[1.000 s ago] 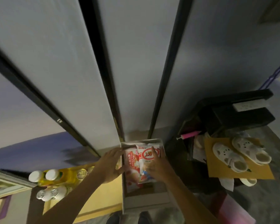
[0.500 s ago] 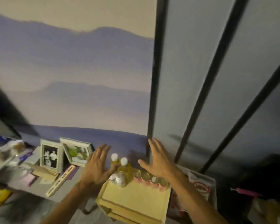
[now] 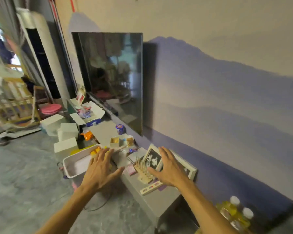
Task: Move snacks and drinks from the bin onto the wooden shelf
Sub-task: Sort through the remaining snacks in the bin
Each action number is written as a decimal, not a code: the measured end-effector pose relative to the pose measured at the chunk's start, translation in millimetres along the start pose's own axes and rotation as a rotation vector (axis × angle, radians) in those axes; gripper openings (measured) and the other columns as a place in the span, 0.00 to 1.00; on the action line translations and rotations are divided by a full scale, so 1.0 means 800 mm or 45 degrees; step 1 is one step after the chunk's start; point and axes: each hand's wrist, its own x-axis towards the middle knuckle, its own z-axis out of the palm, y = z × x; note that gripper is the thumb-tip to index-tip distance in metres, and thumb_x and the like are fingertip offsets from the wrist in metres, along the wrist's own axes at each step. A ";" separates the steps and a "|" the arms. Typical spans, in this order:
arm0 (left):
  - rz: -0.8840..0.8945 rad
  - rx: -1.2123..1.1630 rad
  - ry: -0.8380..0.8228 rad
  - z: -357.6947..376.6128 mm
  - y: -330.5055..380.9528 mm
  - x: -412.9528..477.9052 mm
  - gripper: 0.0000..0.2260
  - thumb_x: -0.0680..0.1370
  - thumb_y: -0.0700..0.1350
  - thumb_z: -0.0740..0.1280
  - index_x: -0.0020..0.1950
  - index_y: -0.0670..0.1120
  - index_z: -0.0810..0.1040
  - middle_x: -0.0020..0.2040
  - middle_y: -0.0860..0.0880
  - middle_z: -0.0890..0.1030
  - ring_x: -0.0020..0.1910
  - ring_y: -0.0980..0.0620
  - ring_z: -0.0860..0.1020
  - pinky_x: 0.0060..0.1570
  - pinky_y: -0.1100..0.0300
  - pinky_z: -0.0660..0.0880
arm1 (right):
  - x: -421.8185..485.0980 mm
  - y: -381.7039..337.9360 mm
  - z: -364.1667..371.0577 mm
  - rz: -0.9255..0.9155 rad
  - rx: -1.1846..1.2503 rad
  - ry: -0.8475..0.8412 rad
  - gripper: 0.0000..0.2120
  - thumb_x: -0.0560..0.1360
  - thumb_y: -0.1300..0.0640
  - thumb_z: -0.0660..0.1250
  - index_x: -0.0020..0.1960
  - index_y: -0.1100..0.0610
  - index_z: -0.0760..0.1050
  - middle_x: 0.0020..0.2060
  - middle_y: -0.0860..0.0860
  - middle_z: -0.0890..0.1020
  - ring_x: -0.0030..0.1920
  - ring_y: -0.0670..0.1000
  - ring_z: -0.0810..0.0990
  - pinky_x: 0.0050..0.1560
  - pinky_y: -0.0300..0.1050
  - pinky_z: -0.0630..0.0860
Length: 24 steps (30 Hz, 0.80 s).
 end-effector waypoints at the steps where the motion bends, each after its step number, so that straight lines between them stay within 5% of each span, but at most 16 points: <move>1: -0.038 0.013 -0.003 -0.011 -0.029 -0.005 0.44 0.74 0.81 0.54 0.83 0.56 0.59 0.83 0.50 0.62 0.80 0.45 0.64 0.77 0.39 0.65 | 0.016 -0.030 0.015 -0.034 -0.001 -0.030 0.52 0.74 0.26 0.65 0.86 0.50 0.47 0.85 0.49 0.53 0.83 0.54 0.57 0.78 0.52 0.63; 10: -0.374 0.038 -0.052 -0.038 -0.215 -0.005 0.46 0.74 0.81 0.52 0.83 0.53 0.61 0.82 0.49 0.65 0.78 0.47 0.65 0.79 0.43 0.62 | 0.170 -0.187 0.144 -0.242 -0.020 -0.260 0.53 0.72 0.23 0.63 0.86 0.50 0.50 0.85 0.48 0.53 0.83 0.53 0.56 0.78 0.54 0.65; 17: -0.526 0.079 -0.119 -0.016 -0.314 0.087 0.42 0.75 0.79 0.53 0.81 0.54 0.66 0.79 0.50 0.68 0.76 0.48 0.68 0.77 0.44 0.65 | 0.332 -0.221 0.223 -0.301 -0.003 -0.391 0.53 0.73 0.25 0.66 0.86 0.47 0.47 0.84 0.49 0.56 0.82 0.56 0.61 0.76 0.57 0.67; 24: -0.719 0.051 -0.174 0.017 -0.399 0.193 0.46 0.72 0.82 0.50 0.79 0.53 0.69 0.75 0.51 0.72 0.73 0.49 0.71 0.74 0.47 0.68 | 0.498 -0.232 0.287 -0.270 -0.014 -0.574 0.49 0.71 0.23 0.64 0.83 0.46 0.55 0.80 0.50 0.65 0.76 0.57 0.70 0.69 0.59 0.75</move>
